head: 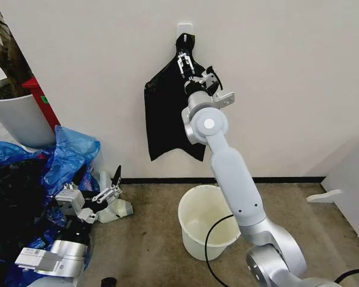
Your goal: Place the garbage bag over the trash bin.
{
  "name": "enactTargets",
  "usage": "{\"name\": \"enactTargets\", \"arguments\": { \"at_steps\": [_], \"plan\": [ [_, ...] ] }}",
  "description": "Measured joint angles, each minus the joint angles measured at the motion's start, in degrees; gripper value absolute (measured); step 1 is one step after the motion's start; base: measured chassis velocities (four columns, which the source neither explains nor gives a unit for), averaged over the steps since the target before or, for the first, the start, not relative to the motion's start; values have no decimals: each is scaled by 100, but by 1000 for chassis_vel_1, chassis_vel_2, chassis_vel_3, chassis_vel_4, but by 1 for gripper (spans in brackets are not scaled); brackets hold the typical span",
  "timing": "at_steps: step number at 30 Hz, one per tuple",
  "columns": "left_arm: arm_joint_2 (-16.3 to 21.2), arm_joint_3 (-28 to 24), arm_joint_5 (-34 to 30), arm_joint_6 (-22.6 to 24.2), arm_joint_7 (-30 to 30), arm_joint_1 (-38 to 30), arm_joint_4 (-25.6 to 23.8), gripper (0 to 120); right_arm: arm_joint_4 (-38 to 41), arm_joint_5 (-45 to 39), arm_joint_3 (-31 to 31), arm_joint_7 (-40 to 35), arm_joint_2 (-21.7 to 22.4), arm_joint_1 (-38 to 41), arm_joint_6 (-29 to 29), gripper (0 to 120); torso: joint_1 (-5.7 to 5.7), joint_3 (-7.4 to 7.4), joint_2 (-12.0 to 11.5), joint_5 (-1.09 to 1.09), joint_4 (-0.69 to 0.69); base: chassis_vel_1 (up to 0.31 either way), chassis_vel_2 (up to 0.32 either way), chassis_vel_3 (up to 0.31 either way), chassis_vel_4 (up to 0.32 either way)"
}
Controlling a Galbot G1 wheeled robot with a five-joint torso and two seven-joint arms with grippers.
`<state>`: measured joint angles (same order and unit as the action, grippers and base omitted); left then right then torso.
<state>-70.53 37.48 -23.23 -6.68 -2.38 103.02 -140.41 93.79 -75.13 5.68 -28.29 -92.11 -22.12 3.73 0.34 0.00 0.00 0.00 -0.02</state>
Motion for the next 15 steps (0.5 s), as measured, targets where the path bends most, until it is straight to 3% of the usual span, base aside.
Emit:
{"name": "enactTargets", "arguments": {
  "at_steps": [12, 15],
  "plan": [
    [-43, -50, 45, 10, 57, -9, -5, 100, -21, 29, -142, 107, -2, 51, 2, 34, 0, 0, 1, 0, 0, 0, 0, 0, 0],
    [-44, -50, 45, 10, 59, -8, -14, 100, -21, 16, -148, 107, -2, 51, 6, 28, 0, 0, 1, 0, 0, 0, 0, 0, 0]
  ]
}}
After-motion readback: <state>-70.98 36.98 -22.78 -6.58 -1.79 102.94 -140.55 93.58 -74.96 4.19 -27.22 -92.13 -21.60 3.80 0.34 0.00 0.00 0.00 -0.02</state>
